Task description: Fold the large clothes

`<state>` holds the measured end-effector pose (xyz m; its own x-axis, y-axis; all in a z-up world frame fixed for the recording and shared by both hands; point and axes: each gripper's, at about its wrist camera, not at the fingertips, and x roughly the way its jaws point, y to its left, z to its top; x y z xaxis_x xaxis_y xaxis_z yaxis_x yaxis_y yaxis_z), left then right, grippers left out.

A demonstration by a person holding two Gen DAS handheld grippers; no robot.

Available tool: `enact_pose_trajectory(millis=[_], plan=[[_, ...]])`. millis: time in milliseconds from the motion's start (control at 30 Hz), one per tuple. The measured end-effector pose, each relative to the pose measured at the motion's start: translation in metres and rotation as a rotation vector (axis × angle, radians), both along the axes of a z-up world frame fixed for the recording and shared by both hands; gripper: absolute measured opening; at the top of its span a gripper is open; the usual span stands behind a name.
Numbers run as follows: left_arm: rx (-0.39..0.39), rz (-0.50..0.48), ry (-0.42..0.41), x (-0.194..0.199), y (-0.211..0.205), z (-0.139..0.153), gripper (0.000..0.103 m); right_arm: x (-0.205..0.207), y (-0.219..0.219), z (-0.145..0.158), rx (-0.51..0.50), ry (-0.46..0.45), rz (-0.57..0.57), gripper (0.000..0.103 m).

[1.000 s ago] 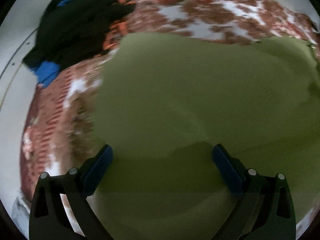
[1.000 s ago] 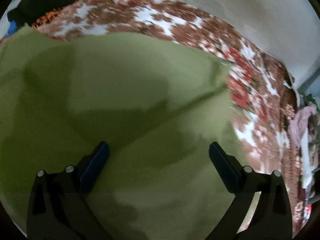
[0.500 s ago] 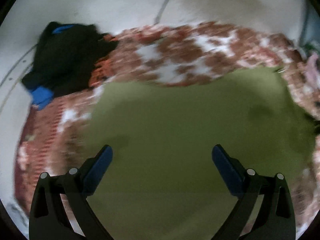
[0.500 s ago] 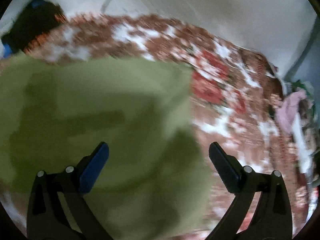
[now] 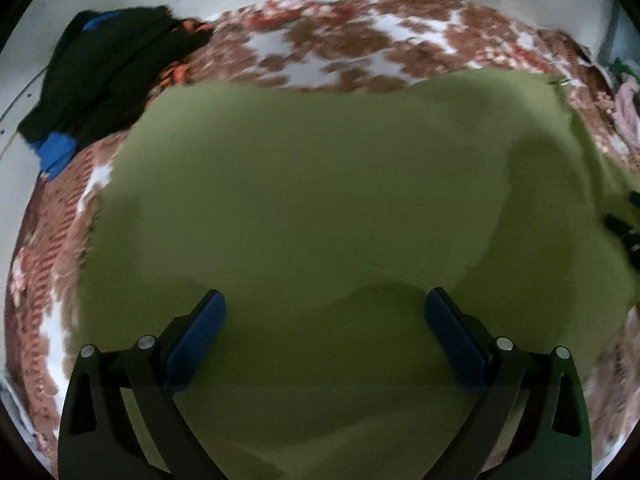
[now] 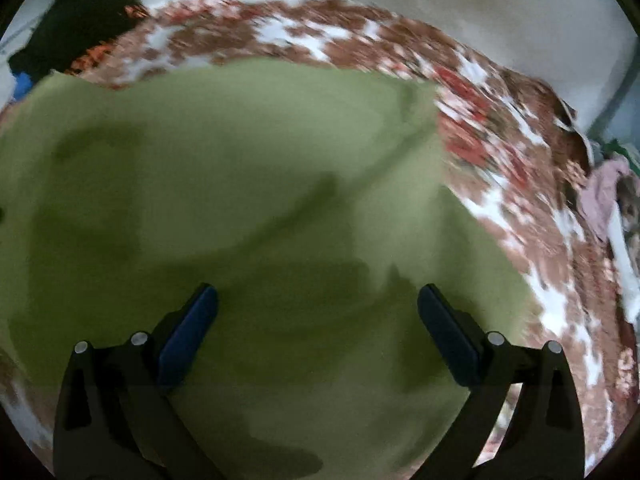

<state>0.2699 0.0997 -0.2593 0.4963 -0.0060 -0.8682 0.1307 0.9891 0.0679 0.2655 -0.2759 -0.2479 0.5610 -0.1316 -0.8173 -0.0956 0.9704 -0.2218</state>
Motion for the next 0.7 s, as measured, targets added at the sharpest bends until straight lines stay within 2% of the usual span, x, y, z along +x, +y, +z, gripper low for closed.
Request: enact_pose_trajectory(millis=[167, 233, 333, 500, 700], plan=[[0.121, 0.041, -0.008, -0.006, 0.053, 0.003, 0.099, -0.008, -0.044, -0.006, -0.076, 0.012, -0.042, 0.098], [0.126, 0.093, -0.007, -0.011, 0.079, 0.013, 0.098, -0.010, -0.054, 0.000, -0.066, 0.020, -0.073, 0.098], [0.066, 0.160, -0.019, -0.027, 0.106, 0.032, 0.098, -0.017, -0.055, 0.017, -0.019, -0.004, -0.096, 0.098], [-0.046, 0.248, -0.038, -0.075, 0.123, 0.056, 0.098, -0.031, -0.011, 0.054, 0.055, -0.058, -0.030, 0.098], [-0.170, 0.338, -0.007, -0.122, 0.123, 0.041, 0.098, -0.042, 0.056, 0.063, 0.054, -0.063, 0.094, 0.098]])
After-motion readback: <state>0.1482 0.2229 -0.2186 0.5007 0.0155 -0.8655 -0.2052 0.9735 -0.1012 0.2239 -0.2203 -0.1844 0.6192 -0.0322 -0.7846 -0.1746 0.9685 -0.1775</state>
